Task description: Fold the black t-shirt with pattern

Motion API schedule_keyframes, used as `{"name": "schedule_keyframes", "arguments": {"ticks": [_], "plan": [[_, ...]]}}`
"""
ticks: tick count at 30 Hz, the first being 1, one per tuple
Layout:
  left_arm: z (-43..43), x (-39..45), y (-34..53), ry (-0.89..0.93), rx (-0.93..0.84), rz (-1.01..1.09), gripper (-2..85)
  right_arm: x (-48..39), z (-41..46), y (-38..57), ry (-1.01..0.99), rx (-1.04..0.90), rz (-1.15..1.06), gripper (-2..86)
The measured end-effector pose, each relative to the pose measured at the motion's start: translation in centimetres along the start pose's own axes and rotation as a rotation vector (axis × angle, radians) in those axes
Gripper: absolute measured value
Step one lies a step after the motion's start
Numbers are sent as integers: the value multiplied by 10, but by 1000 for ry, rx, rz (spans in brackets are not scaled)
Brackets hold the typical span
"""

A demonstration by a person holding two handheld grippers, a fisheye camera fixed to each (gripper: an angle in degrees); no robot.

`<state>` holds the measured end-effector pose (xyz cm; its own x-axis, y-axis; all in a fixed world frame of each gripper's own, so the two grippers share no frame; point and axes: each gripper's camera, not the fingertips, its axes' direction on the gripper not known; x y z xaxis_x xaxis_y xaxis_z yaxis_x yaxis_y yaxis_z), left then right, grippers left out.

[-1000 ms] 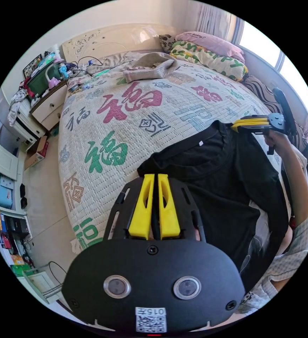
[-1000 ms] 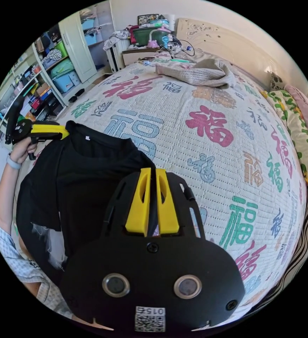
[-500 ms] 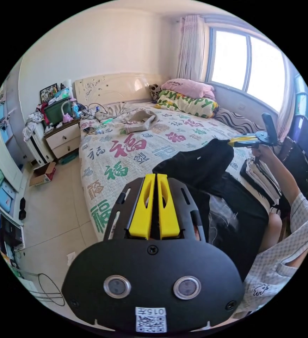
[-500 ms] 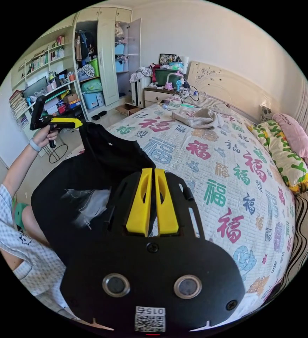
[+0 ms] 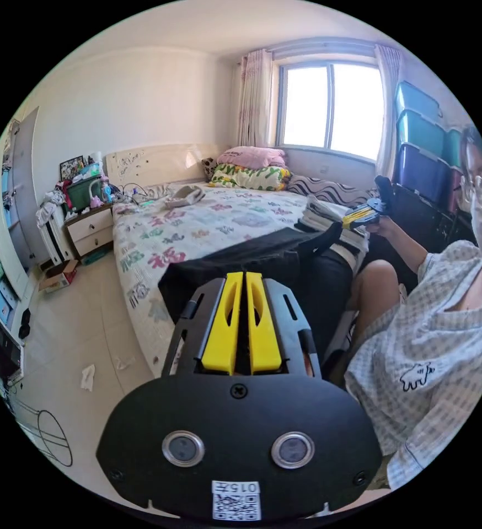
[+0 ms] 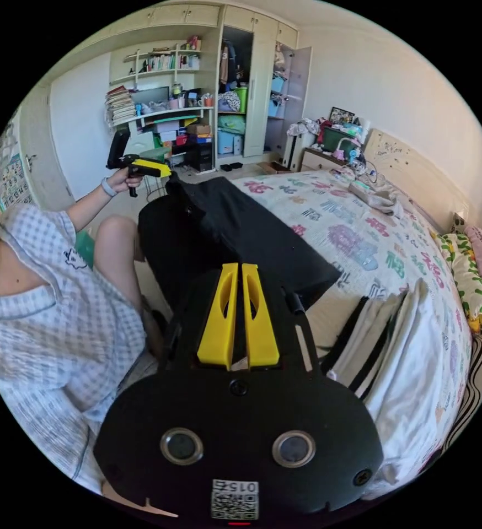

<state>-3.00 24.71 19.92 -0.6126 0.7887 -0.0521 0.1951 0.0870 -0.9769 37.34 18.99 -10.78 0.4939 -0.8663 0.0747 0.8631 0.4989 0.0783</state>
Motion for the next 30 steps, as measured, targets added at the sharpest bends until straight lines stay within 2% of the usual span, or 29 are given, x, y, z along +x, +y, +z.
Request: {"name": "schedule_keyframes", "arguments": {"ticks": [4, 9, 16, 18, 22, 25, 30], "plan": [[1, 38, 64, 5, -169, 31, 2, -57, 23, 49, 80, -135, -82, -8], [-14, 53, 92, -12, -123, -20, 2, -91, 20, 71, 164, -147, -127, -8], [-45, 71, 106, -30, -97, 5, 1, -105, 1, 96, 121, -137, -113, -6], [-41, 73, 108, -41, -126, 12, 1, -104, 11, 98, 104, -196, -101, -2], [-22, 63, 103, 14, -302, 0, 1, -86, 20, 99, 26, -280, -59, 27], [-31, 50, 101, 35, -337, -25, 8, -57, -6, 97, -89, -200, 40, 45], [-81, 5, 61, -52, -79, -115, 53, 17, -51, 85, 66, 78, 266, 60]]}}
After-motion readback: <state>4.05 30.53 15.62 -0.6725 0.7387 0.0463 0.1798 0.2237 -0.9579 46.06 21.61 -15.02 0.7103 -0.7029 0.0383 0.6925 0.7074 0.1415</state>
